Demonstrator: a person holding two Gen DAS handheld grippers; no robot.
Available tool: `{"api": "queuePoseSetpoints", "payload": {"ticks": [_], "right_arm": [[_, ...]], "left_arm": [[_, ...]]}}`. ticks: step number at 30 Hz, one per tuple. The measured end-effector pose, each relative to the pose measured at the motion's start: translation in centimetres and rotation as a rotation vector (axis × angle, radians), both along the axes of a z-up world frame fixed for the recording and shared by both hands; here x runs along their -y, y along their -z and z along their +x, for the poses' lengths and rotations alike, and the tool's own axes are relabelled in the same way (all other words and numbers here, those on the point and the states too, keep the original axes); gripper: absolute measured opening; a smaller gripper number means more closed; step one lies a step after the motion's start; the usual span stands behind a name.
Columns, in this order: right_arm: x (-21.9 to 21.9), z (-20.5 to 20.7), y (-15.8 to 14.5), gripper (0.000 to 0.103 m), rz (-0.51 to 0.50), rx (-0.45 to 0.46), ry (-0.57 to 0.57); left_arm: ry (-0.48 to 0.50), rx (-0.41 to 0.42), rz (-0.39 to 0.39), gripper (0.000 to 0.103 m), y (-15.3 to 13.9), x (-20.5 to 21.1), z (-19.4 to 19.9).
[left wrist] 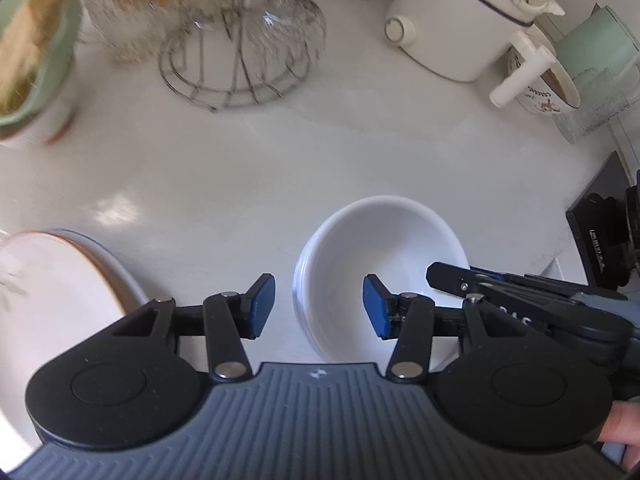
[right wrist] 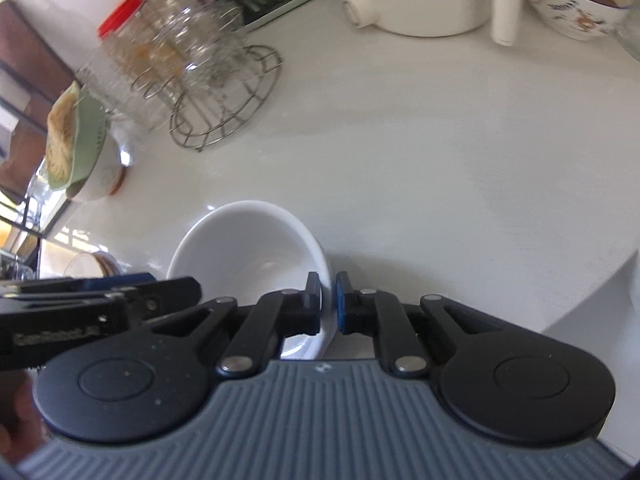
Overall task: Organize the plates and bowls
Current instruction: 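Lower the white ceramic bowl into the nested bowls with both grippers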
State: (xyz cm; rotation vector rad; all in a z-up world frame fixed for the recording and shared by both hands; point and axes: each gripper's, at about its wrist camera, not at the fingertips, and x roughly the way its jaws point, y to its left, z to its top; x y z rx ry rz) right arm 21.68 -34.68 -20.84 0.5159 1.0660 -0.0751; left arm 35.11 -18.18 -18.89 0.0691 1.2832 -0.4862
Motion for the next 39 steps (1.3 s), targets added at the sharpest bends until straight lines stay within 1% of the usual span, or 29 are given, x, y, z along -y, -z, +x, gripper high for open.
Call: {"api": "queuePoseSetpoints", "payload": {"ticks": [3,4,5,10,12,14,16,20,23,25,30,36,39], "right_arm": [[0.7,-0.5,0.3,0.010,0.014,-0.002,0.022],[0.9,-0.6,0.4,0.010,0.019,-0.003,0.029],[1.1,-0.6,0.5,0.010,0.028,-0.002,0.032],[1.3,-0.8,1.0,0.011,0.046,-0.004,0.030],[1.3,-0.7,1.2,0.011,0.051,0.001,0.027],[1.3,-0.6,1.4,0.012,0.056,-0.001,0.024],[1.5,-0.5,1.8,0.013,0.074,-0.010,0.027],[1.7,-0.5,1.9,0.013,0.070,-0.003,0.031],[1.6,-0.1,2.3,0.015,0.072,-0.016,0.027],[1.7,0.0,2.8,0.019,0.093,-0.024,0.029],[2.4,-0.2,3.0,0.018,0.120,-0.025,0.052],[2.3,-0.4,2.3,0.018,0.107,-0.018,0.033],[2.0,-0.6,1.4,0.018,0.095,-0.004,0.011]], "left_arm": [[0.009,-0.030,-0.033,0.053,1.0,0.5,-0.1],[0.013,-0.035,-0.032,0.052,1.3,0.6,-0.1],[0.017,-0.041,-0.031,0.048,1.7,0.8,-0.2],[0.037,-0.067,-0.015,0.043,3.4,1.3,0.0],[0.040,-0.076,-0.017,0.042,3.8,1.3,0.1],[0.039,-0.086,-0.018,0.037,4.2,1.1,0.1],[0.031,-0.103,-0.024,0.036,4.6,1.0,0.4],[0.024,-0.107,-0.048,0.035,4.7,0.9,0.6],[0.023,-0.108,-0.058,0.035,4.9,1.0,0.9],[0.021,-0.105,-0.060,0.035,4.8,1.1,1.0],[0.004,-0.116,-0.084,0.030,4.9,0.6,1.2],[-0.022,-0.124,-0.103,0.029,4.3,-0.1,1.2],[-0.031,-0.112,-0.102,0.029,3.3,-0.7,0.8]]}}
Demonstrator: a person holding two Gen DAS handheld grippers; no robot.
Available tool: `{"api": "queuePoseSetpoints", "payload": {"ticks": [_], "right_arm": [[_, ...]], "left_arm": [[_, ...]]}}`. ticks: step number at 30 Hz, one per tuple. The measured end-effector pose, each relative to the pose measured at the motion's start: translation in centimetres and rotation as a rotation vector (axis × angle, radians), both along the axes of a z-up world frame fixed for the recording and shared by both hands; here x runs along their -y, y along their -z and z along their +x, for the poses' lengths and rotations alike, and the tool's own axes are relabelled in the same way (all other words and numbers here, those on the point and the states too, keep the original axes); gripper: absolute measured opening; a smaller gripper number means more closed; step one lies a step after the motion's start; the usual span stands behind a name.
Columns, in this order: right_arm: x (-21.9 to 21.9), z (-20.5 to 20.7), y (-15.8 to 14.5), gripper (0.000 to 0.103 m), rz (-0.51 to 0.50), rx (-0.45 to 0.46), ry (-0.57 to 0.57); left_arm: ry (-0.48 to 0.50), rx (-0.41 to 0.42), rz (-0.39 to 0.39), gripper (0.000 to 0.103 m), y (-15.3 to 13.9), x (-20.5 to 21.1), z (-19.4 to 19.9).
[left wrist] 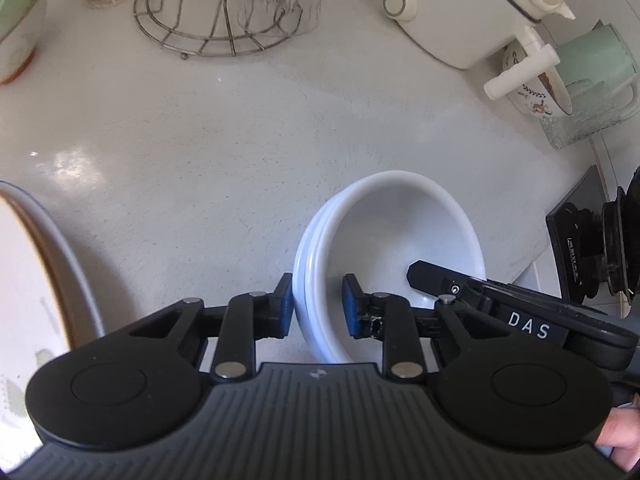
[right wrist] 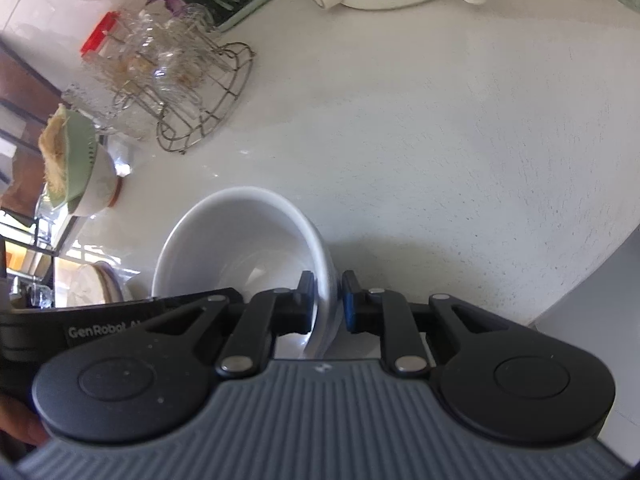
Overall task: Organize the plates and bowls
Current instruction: 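Lower the white ceramic bowl into the nested bowls with both grippers, then carry the stacked bowls with both grippers and set them onto the plate stack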
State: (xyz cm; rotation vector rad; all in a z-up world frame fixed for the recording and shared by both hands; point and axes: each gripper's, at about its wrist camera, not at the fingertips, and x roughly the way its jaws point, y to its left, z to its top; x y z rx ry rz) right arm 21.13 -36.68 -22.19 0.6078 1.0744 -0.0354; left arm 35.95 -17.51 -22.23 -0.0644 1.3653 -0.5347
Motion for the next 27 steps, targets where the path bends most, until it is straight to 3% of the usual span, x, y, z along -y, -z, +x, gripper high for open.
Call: {"api": "queuePoseSetpoints", "payload": {"ticks": [12,21,27], "right_arm": [[-1.1,-0.4,-4.7,0.018,-0.024,0.033,-0.032],[-1.4,-2.4,-8.4,0.018,-0.050,0.073,0.009],[-2.6,-3.1,-9.5,0.018,-0.053,0.080,-0.009]], "left_arm": [[-0.001,0.063,0.010,0.030,-5.0,-0.3,-1.8],[0.071,0.123,0.015,0.031,-9.1,0.4,-3.5],[0.074,0.118,0.023,0.031,-10.6,-0.8,-4.6]]}}
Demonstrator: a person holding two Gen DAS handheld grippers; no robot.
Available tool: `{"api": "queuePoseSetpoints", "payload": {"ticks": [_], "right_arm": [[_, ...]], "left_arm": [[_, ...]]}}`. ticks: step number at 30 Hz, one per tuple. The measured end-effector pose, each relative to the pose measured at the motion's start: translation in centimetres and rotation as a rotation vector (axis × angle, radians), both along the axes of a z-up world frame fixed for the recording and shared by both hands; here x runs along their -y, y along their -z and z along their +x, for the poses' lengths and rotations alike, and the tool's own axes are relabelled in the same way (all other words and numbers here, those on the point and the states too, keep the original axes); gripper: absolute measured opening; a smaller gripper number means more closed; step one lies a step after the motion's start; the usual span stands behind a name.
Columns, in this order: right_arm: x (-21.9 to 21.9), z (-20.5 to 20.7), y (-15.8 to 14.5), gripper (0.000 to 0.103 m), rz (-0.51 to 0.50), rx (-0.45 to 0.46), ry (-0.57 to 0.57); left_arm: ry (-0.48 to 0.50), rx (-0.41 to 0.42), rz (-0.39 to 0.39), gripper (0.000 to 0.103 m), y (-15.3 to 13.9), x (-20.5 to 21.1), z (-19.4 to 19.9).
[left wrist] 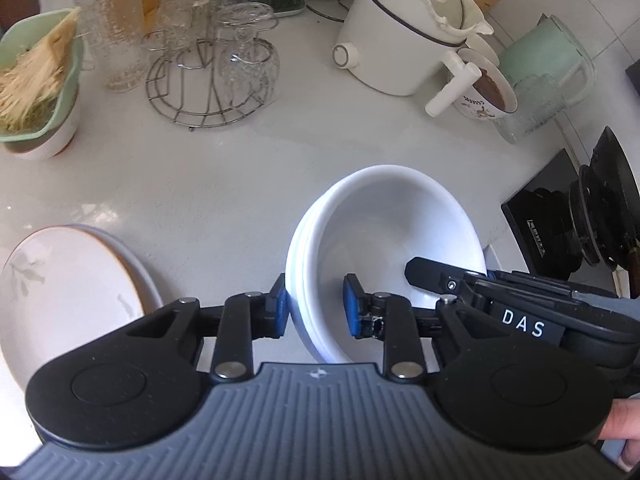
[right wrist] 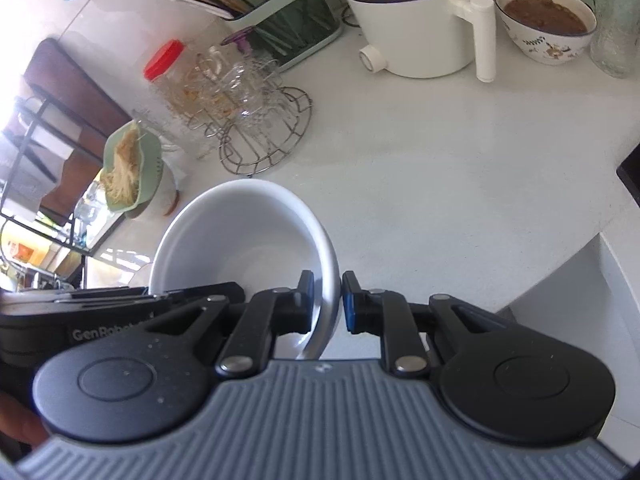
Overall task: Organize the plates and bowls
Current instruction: 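Carry the stacked bowls with both grippers and set them onto the plate stack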
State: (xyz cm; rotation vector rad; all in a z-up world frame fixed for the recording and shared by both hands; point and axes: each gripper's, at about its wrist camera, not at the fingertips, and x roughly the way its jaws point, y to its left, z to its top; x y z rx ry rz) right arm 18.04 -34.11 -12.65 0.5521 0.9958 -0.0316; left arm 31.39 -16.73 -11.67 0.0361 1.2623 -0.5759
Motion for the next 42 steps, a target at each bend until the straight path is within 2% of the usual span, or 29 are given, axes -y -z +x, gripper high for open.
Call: {"api": "queuePoseSetpoints", "payload": {"ticks": [10,23,33,38,42], "right_arm": [[-3.5,0.1,-0.7,0.018,-0.016,0.027,-0.062],[-10.5,1.4,-1.1,0.018,-0.037,0.053,-0.164],[-15.2,3.1,0.0,0.020,0.011,0.035,-0.225],[-18.2,4.5,0.0,0.020,-0.011,0.023,-0.291],[-20.2,5.8,0.8,0.020,-0.033,-0.003,-0.334]], "left_arm": [[-0.113,-0.004,-0.028,0.031,-0.3,-4.9,-0.8],[-0.223,0.020,-0.033,0.031,-0.7,-12.8,-1.3],[-0.319,-0.020,-0.044,0.032,0.3,-18.8,-1.4],[-0.381,-0.030,-0.044,0.032,0.8,-21.4,-0.9],[-0.394,-0.041,-0.033,0.033,1.9,-23.0,-0.2]]}}
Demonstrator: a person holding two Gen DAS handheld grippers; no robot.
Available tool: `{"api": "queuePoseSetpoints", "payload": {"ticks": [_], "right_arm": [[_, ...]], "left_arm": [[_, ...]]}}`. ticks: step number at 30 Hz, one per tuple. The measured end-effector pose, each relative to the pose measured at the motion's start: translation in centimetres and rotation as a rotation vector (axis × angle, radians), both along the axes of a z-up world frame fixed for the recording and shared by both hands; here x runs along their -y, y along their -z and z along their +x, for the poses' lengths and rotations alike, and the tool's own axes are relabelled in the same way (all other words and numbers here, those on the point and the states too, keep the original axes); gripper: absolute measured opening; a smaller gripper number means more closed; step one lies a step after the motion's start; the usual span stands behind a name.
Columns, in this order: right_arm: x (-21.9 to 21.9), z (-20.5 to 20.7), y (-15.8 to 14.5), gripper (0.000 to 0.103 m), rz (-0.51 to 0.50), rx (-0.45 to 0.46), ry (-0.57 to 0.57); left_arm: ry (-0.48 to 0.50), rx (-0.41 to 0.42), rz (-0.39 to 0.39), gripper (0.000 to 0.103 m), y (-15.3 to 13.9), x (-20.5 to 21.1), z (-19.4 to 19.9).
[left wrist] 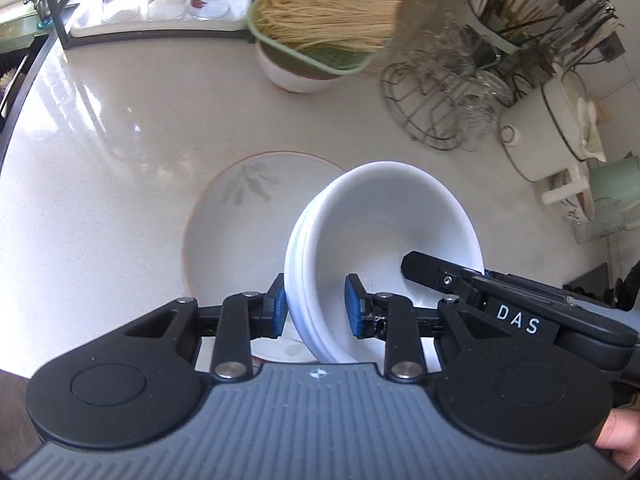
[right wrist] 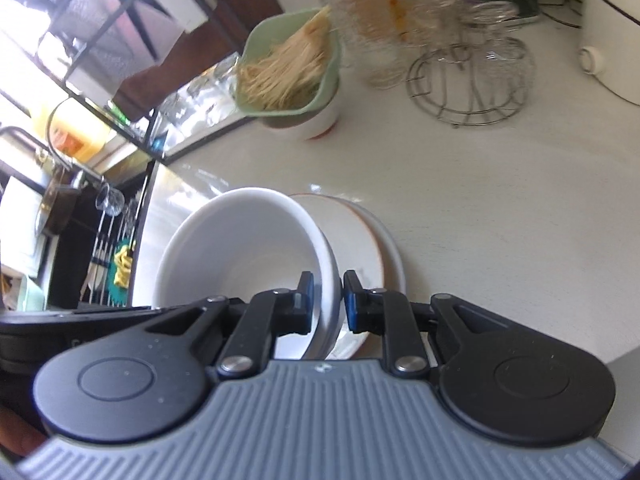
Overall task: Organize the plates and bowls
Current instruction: 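Carry the stacked bowls with both grippers and set them onto the plate stack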
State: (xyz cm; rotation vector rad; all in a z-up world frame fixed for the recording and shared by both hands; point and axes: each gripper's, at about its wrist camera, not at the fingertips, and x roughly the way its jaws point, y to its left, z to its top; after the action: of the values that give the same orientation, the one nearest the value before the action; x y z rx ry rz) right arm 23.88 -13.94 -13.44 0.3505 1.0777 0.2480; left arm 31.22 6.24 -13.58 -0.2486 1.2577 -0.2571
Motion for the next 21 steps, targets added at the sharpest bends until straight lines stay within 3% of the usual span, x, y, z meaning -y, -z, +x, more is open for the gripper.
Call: {"api": "queuePoseSetpoints", "payload": {"ticks": [9,21], "right_arm": [[-2.7,1.4,2.9,0.020,-0.062,-0.081,-0.022],[-3.2,4.3,3.9,0.020,-0.110,-0.079,-0.070]], "left_arm": [[-0.040,-0.059,-0.012,0.033,3.6,-1.8,0.9],[-0.072,-0.027,-0.021,0.033,4.7,-2.0,2.2]]}}
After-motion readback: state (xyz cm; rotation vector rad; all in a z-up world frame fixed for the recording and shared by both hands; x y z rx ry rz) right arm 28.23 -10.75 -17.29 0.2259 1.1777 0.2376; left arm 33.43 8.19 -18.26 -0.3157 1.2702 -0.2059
